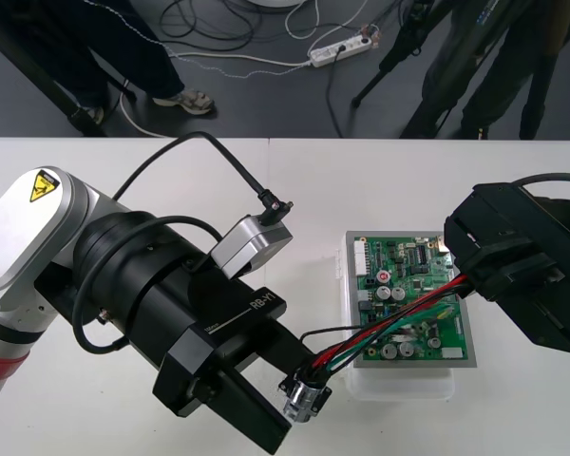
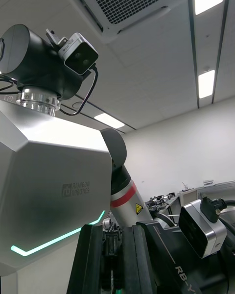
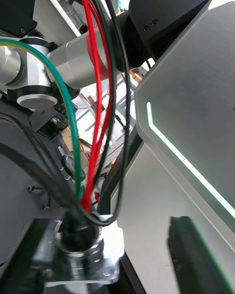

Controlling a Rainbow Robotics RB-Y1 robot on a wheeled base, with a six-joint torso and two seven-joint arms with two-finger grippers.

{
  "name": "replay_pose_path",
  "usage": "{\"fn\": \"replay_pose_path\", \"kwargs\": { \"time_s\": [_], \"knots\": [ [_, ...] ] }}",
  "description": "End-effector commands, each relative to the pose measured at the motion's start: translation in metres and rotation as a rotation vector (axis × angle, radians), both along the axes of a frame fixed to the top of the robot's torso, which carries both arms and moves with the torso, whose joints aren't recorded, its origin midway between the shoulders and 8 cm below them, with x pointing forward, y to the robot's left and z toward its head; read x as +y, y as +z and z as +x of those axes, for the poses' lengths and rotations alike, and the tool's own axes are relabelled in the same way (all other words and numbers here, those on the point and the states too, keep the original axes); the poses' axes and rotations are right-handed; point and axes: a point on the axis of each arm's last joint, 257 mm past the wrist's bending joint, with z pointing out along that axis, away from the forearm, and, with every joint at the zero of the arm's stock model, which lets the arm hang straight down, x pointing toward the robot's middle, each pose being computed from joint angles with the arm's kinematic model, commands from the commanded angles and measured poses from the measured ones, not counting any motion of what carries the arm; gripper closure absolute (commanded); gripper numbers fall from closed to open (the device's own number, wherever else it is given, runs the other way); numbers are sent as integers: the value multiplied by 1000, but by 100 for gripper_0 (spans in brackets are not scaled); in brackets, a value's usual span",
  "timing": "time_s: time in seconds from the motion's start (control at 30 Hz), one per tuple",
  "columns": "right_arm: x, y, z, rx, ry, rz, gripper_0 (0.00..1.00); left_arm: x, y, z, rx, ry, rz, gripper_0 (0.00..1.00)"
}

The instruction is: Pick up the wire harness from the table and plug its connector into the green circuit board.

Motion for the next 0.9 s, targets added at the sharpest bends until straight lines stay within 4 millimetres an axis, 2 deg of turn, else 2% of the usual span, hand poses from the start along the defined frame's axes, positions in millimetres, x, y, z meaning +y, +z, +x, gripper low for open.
{"fn": "replay_pose_path", "kwargs": {
  "time_s": [0.03,0.47,0.67,0.9],
  "knots": [
    [3,7,-11,-88,10,13,100,-1,4,-20,42,-64,27,0],
    [1,8,-10,-90,3,13,100,0,5,-18,43,-55,30,0],
    [-2,10,-6,-93,-13,14,100,3,7,1,-5,12,28,0],
    [-6,6,1,-79,-34,-4,100,15,19,27,-41,112,-9,0]
  ]
}}
